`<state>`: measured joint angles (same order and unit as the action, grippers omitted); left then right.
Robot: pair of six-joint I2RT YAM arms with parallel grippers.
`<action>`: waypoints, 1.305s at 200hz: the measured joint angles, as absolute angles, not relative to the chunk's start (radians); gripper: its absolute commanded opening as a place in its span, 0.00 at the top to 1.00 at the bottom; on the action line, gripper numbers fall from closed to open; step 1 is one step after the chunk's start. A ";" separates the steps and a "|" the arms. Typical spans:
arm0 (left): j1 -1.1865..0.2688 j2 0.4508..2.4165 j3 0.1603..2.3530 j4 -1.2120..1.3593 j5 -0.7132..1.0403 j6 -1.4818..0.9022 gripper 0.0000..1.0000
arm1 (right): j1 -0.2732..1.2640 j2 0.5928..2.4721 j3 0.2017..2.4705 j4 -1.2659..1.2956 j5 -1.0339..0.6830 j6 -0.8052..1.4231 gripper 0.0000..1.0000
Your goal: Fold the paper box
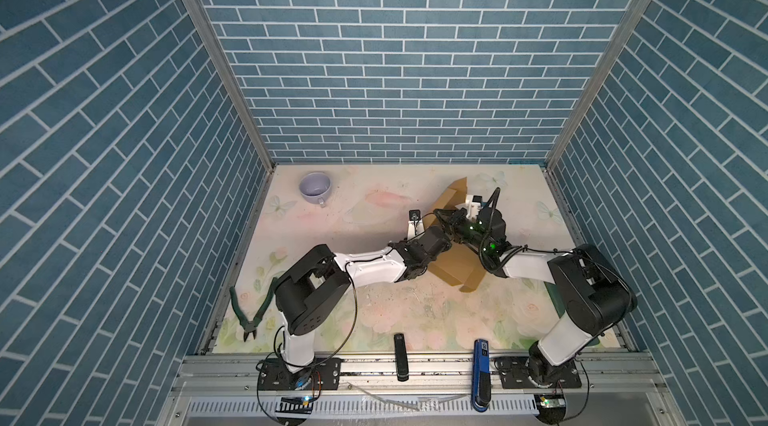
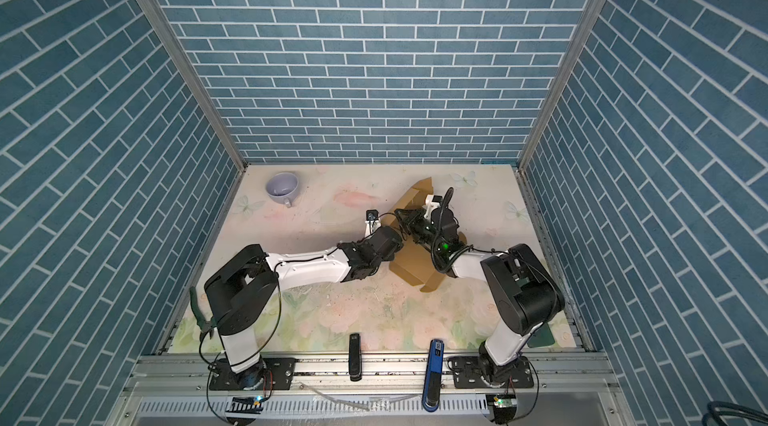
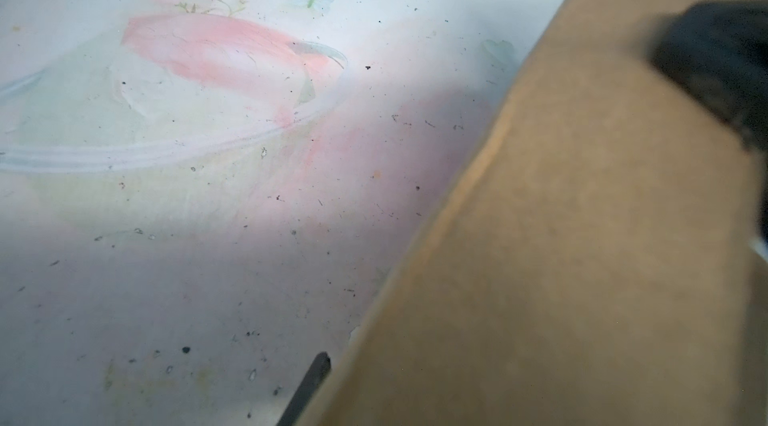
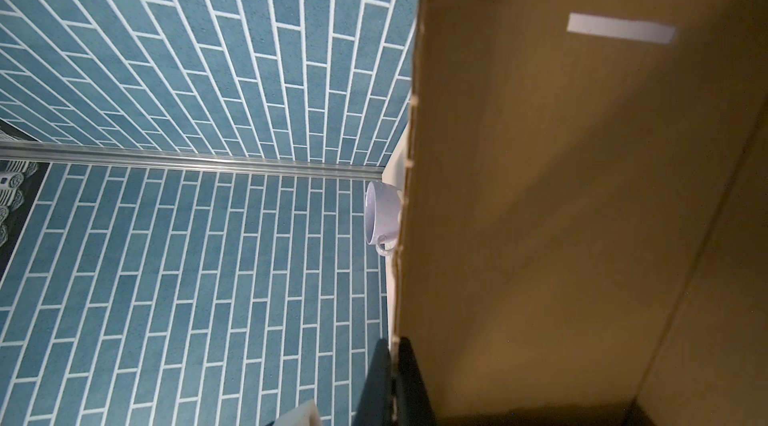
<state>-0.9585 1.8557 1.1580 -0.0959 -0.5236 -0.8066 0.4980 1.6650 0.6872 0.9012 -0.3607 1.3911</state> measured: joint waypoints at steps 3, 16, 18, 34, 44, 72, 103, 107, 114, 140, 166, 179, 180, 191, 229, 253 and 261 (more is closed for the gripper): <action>-0.959 1.857 1.160 -0.101 -0.527 -0.808 0.67 | 0.498 1.666 0.687 0.902 -0.362 1.391 1.00; -0.961 1.858 1.163 -0.113 -0.541 -0.814 0.67 | 0.497 1.670 0.687 0.908 -0.368 1.391 0.99; -0.962 1.858 1.163 -0.115 -0.544 -0.815 0.68 | 0.497 1.670 0.687 0.909 -0.369 1.391 0.99; -0.963 1.858 1.163 -0.125 -0.561 -0.815 0.68 | 0.497 1.672 0.687 0.910 -0.376 1.397 0.97; -0.963 1.858 1.163 -0.129 -0.568 -0.814 0.68 | 0.497 1.672 0.687 0.910 -0.381 1.398 0.94; -0.964 1.859 1.168 -0.142 -0.601 -0.788 0.70 | 0.496 1.672 0.687 0.905 -0.387 1.401 0.85; -0.962 1.859 1.169 -0.141 -0.633 -0.734 0.71 | 0.495 1.671 0.687 0.882 -0.387 1.393 0.74; -0.962 1.859 1.168 -0.139 -0.636 -0.724 0.71 | 0.495 1.669 0.687 0.875 -0.386 1.390 0.73; -0.960 1.859 1.168 -0.134 -0.636 -0.710 0.71 | 0.495 1.664 0.687 0.857 -0.385 1.387 0.70; -0.947 1.850 1.140 -0.091 -0.634 -0.649 0.71 | 0.495 1.620 0.687 0.784 -0.382 1.369 0.61; -0.915 1.829 1.091 -0.043 -0.615 -0.588 0.71 | 0.494 1.547 0.687 0.708 -0.376 1.345 0.54; -0.891 1.811 1.060 -0.011 -0.598 -0.556 0.72 | 0.494 1.503 0.687 0.664 -0.370 1.333 0.53; -0.889 1.810 1.058 -0.009 -0.596 -0.553 0.72 | 0.494 1.501 0.687 0.661 -0.369 1.333 0.53; -0.871 1.795 1.034 0.017 -0.582 -0.526 0.72 | 0.494 1.464 0.687 0.627 -0.365 1.325 0.53; -0.821 1.757 0.968 0.107 -0.530 -0.420 0.73 | 0.494 1.309 0.668 0.464 -0.353 1.282 0.55; -0.795 1.744 0.942 0.169 -0.471 -0.346 0.74 | 0.494 1.209 0.671 0.312 -0.348 1.226 0.58; -0.786 1.740 0.932 0.193 -0.446 -0.324 0.74 | 0.494 1.185 0.679 0.261 -0.347 1.200 0.62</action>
